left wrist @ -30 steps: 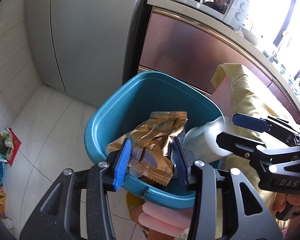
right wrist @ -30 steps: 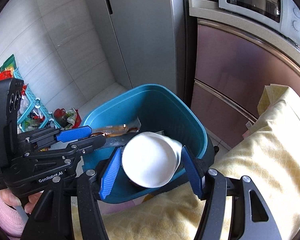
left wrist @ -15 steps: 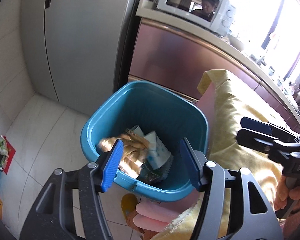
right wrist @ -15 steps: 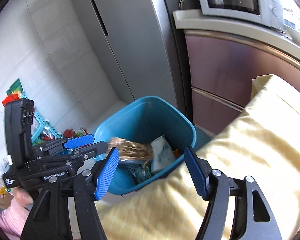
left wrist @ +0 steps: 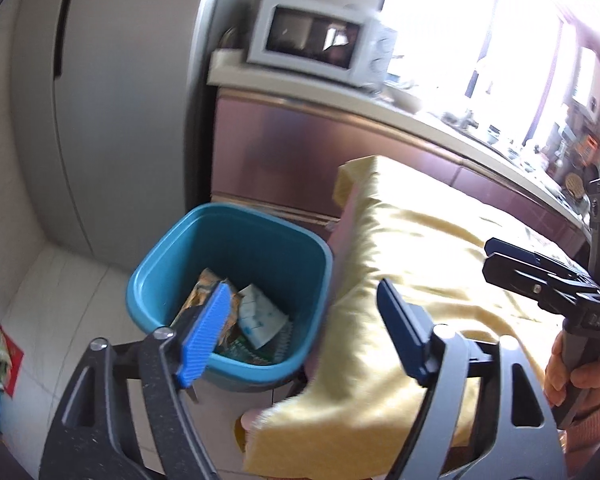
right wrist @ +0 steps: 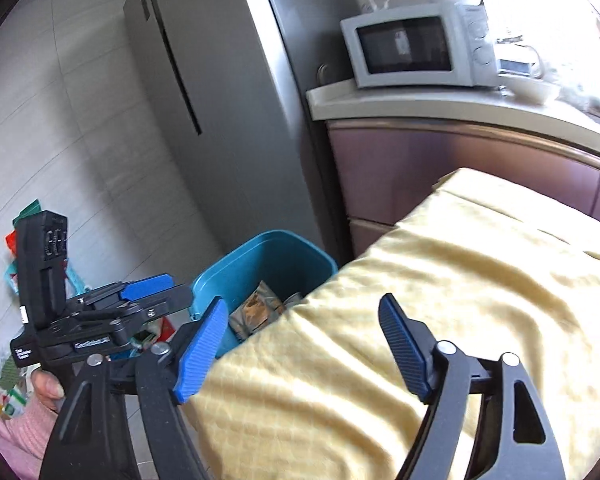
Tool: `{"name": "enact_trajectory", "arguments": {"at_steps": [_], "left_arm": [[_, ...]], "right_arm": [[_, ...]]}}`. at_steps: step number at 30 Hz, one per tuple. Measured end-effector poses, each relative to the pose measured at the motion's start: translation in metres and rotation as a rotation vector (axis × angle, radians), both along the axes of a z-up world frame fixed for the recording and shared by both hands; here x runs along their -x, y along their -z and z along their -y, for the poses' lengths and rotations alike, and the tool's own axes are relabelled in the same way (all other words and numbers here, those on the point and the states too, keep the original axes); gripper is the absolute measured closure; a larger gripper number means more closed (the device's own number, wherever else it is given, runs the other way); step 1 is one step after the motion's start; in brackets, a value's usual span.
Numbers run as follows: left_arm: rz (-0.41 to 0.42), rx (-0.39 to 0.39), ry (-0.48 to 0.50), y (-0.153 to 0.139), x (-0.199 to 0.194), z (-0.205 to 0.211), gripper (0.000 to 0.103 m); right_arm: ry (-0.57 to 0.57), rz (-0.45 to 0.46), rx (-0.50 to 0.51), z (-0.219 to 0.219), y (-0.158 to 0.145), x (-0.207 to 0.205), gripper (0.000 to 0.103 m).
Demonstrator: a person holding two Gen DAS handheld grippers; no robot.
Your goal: Collect trash
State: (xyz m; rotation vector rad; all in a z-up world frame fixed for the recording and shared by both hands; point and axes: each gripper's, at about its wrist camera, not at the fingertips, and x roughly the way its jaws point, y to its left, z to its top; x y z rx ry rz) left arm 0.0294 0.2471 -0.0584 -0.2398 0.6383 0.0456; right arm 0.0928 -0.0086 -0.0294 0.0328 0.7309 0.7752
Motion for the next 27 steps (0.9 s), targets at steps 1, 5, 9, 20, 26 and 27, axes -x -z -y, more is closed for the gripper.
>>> {"name": "enact_trajectory", "arguments": {"at_steps": [1,5,9,20,26,27], "left_arm": [[0.016,-0.02,0.009,-0.003,0.003,0.008,0.023],[0.084,-0.064,0.009,-0.013,0.013,0.038,0.005],[0.142,-0.126,0.007,-0.018,0.022,0.072,0.005],[0.237,-0.175,0.037,-0.025,0.037,0.135,0.005],[0.271,-0.175,0.045,-0.028,0.04,0.149,0.005],[0.277,-0.179,0.043,-0.028,0.04,0.15,0.005]], "right_arm": [[0.02,0.013,0.001,0.007,0.0,0.004,0.026],[0.129,0.079,0.013,0.037,0.001,0.024,0.017],[0.25,0.13,0.012,0.069,0.005,0.041,0.012],[0.467,0.299,0.037,0.129,0.002,0.084,0.007],[0.549,0.331,0.03,0.146,0.003,0.096,0.007],[0.559,0.333,0.029,0.149,0.004,0.098,0.007]]}}
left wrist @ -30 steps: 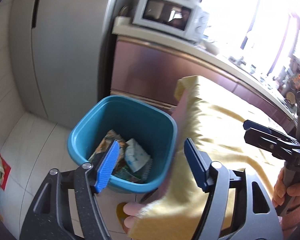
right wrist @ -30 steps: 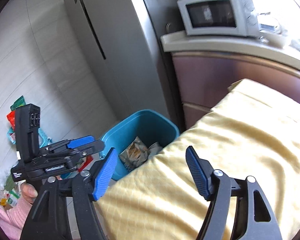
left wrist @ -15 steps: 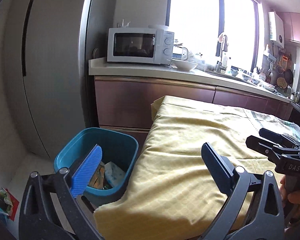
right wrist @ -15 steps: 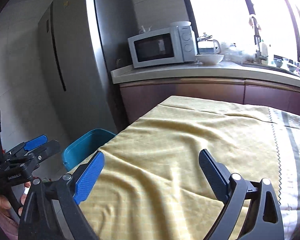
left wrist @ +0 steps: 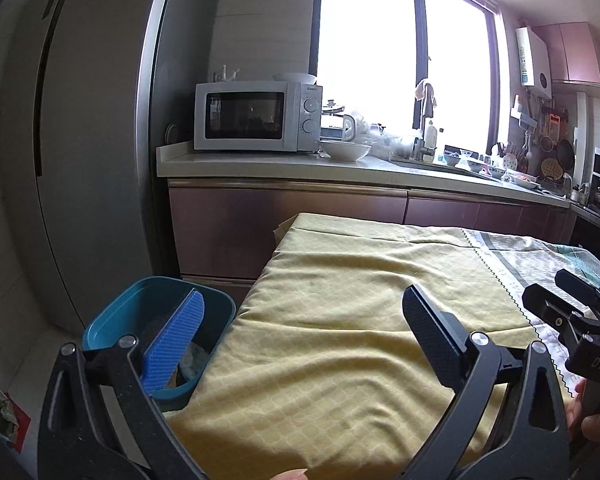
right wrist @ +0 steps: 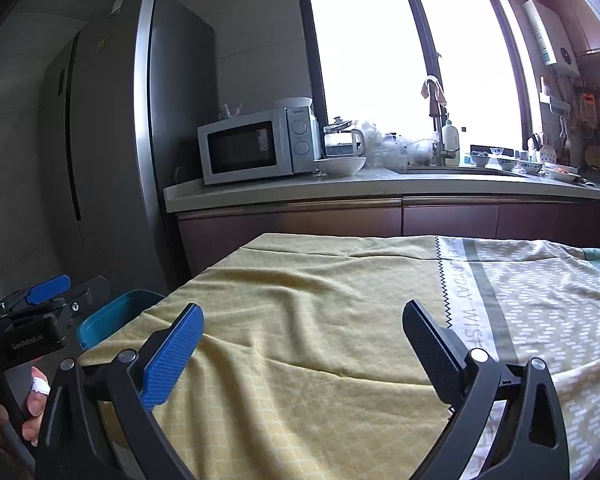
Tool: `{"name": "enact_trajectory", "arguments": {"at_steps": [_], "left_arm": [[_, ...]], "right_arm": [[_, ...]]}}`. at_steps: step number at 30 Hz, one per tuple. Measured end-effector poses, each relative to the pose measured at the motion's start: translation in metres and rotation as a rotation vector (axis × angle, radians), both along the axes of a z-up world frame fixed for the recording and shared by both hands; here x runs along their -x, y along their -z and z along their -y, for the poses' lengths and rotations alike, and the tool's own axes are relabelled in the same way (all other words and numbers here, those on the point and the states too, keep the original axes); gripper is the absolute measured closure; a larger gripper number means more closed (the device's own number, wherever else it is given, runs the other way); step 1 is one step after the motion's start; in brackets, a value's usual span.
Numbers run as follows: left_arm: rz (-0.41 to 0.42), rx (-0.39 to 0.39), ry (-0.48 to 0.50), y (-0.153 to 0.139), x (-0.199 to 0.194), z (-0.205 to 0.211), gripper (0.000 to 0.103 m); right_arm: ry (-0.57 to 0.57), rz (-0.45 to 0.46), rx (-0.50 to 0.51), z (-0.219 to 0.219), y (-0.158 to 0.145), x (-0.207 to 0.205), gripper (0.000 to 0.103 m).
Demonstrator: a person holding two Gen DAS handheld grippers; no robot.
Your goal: Collect trash
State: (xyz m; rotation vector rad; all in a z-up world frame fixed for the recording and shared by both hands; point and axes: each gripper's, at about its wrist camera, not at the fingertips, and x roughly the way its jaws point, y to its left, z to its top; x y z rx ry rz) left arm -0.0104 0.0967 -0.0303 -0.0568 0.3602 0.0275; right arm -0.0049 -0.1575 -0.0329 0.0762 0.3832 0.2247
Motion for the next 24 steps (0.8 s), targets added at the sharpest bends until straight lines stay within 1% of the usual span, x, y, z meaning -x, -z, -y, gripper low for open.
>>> {"name": "enact_trajectory", "arguments": {"at_steps": [9,15,24], "left_arm": [[0.047,-0.033,-0.004,-0.003,0.006,0.012,0.005],[0.059,-0.05,-0.008,-0.003,0.008,0.016,0.005],[0.073,-0.051,-0.022,-0.004,0.007,0.015,0.005]], "right_arm": [[0.033,0.016,-0.008,0.011,0.001,0.008,0.007],[0.054,0.024,-0.006,0.016,0.001,0.01,0.007],[0.061,0.036,-0.001,0.017,-0.001,0.012,0.007]]}}
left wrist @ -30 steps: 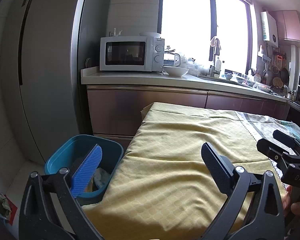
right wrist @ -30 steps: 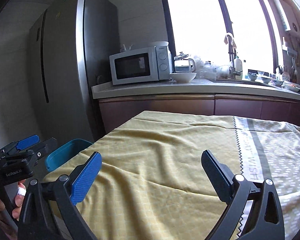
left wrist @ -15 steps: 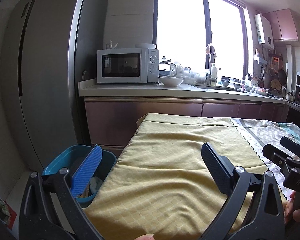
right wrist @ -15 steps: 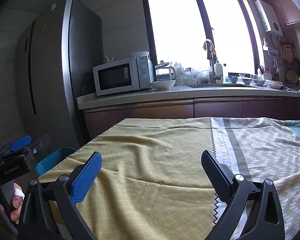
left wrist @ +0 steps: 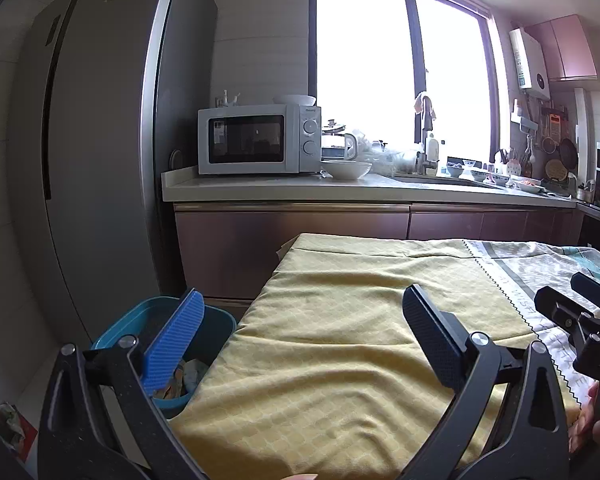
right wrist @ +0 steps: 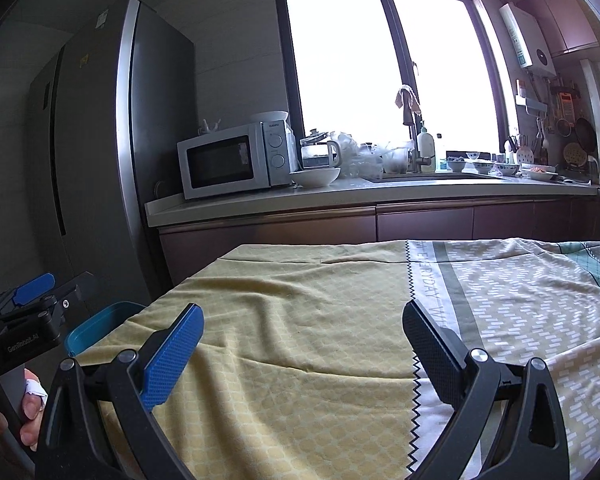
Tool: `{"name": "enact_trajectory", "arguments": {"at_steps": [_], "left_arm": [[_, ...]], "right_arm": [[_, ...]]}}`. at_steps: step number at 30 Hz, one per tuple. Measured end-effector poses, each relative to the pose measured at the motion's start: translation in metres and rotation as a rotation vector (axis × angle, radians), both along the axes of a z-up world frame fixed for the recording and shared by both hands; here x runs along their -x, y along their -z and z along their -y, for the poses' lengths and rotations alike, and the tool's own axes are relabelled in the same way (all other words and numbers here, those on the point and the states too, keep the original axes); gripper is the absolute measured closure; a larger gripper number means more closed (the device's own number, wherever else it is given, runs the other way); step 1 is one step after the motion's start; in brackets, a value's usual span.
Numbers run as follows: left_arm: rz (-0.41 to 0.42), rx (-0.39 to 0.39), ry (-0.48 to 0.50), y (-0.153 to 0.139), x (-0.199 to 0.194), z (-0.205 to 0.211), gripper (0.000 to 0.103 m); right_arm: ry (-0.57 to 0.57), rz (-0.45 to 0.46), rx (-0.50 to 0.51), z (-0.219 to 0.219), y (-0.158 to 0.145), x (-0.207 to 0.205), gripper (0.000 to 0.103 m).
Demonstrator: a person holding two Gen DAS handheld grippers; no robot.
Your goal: Collect trash
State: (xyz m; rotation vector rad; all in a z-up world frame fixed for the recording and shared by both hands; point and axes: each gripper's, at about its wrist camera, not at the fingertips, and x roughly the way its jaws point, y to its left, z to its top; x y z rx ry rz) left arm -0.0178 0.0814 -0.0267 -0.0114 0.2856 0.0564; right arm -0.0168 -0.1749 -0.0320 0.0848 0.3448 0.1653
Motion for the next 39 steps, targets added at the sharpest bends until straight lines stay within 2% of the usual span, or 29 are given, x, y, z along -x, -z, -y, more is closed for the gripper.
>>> {"name": "enact_trajectory", "arguments": {"at_steps": [39], "left_arm": [[0.017,-0.005,-0.014,-0.0019,0.0008,-0.0012,0.005]], "right_arm": [[0.032,0.01,0.004,0.0086,-0.0054,-0.0002,0.007]]}}
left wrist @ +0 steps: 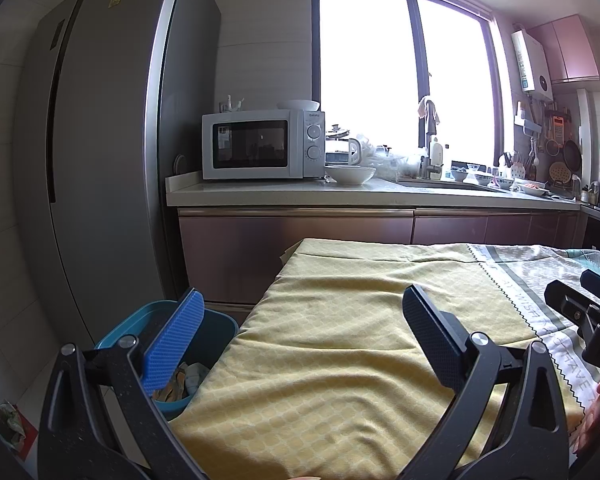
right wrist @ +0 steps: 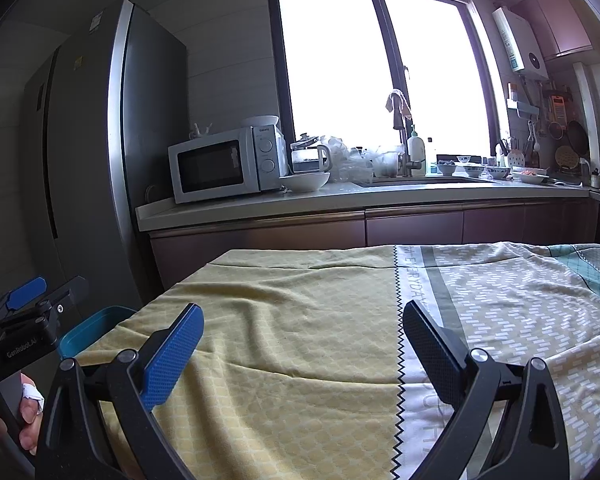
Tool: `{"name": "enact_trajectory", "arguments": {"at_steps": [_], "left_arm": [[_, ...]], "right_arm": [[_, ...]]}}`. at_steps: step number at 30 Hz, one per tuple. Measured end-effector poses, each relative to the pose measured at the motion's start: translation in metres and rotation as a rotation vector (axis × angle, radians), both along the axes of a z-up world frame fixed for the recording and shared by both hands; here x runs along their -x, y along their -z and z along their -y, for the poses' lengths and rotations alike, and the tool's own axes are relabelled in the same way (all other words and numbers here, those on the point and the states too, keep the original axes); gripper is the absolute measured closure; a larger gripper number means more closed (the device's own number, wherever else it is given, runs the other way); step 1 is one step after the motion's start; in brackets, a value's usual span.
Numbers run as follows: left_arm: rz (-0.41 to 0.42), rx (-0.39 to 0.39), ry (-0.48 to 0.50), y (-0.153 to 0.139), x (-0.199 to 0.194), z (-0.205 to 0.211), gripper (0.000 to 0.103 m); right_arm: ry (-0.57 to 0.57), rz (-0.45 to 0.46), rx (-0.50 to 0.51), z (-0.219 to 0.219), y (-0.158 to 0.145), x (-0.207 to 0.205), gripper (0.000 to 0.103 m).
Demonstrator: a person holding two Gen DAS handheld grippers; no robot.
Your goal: Collect trash
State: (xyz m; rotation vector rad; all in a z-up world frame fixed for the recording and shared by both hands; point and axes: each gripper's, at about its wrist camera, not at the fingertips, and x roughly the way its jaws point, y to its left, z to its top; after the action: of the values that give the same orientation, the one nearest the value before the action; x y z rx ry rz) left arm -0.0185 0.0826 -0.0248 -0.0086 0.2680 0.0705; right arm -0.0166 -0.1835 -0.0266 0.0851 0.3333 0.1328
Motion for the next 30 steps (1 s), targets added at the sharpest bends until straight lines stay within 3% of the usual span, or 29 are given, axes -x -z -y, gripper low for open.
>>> {"name": "enact_trajectory", "arguments": {"at_steps": [30], "left_arm": [[0.006,-0.002,-0.006,0.0004,-0.0008,0.0004,0.005]], "right_arm": [[0.018,0.01,0.001,0.0038,-0.0022,-0.0015,0.007]]}}
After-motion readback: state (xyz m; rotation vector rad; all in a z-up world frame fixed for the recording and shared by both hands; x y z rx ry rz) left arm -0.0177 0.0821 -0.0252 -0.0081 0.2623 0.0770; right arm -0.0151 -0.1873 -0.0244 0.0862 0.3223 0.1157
